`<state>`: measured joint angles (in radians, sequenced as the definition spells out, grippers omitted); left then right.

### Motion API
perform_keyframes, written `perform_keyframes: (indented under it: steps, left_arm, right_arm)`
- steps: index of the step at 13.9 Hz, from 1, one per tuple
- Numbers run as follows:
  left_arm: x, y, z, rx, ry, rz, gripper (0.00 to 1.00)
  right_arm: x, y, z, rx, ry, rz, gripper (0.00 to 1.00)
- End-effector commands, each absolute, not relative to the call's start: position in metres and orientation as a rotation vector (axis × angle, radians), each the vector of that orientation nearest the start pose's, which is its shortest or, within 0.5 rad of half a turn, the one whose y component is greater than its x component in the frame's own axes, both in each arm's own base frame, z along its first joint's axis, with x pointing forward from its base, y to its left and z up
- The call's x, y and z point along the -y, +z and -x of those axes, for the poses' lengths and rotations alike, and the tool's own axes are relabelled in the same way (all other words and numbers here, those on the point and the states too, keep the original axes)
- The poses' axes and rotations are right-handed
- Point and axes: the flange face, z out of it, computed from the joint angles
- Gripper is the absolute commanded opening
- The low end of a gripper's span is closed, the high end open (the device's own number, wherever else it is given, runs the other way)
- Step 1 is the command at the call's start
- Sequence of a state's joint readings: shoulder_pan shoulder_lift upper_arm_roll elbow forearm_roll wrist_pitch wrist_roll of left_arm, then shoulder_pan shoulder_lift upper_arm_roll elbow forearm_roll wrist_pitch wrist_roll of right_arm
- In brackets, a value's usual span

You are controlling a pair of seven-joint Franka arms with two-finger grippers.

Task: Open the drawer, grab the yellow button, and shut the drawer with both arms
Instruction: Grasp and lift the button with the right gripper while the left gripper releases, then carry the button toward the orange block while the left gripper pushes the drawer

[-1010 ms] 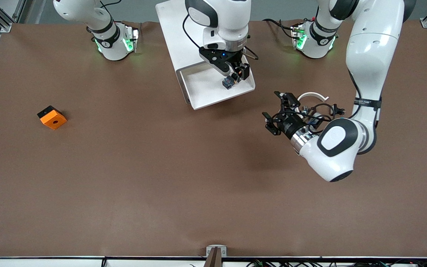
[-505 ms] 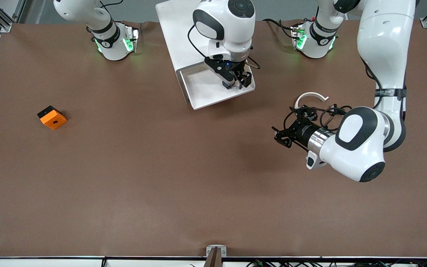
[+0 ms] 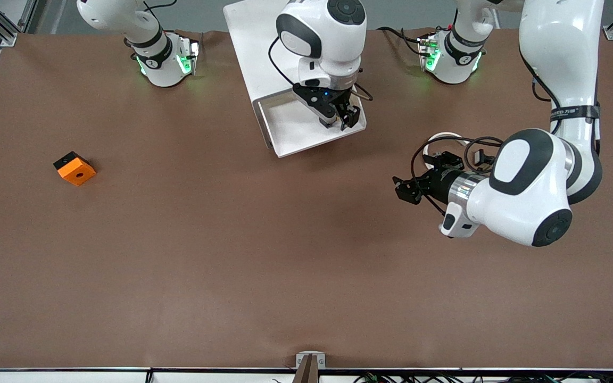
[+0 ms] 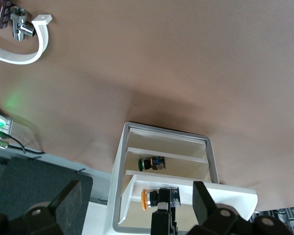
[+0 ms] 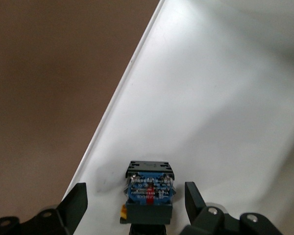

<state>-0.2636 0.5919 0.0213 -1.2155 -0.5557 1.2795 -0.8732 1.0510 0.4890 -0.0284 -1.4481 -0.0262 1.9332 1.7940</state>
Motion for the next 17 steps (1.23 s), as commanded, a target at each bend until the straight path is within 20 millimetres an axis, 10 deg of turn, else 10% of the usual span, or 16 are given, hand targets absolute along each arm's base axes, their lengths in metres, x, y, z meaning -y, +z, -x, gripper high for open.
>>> perform_keyframes:
  steps: [1,4,6,12,17]
  left_arm:
    - [0.235,0.426,-0.625,0.870,1.053,3.010,1.00]
    - [0.243,0.426,-0.628,0.850,0.989,3.063,1.00]
    - [0.245,0.429,-0.629,0.767,0.982,3.113,1.00]
    - [0.253,0.431,-0.636,0.743,0.860,3.180,1.00]
    - [0.286,0.439,-0.622,0.658,0.635,3.192,1.00]
  right_arm:
    - [-0.595,0.405,-0.368,-1.163,-0.114,2.934,0.84]
    - [-0.596,0.399,-0.367,-1.165,-0.117,2.945,0.65]
    - [-0.598,0.398,-0.366,-1.166,-0.112,2.944,0.05]
    - [-0.584,0.419,-0.395,-1.211,-0.091,2.887,0.00]
    - [-0.492,0.485,-0.475,-1.123,0.043,2.926,0.00]
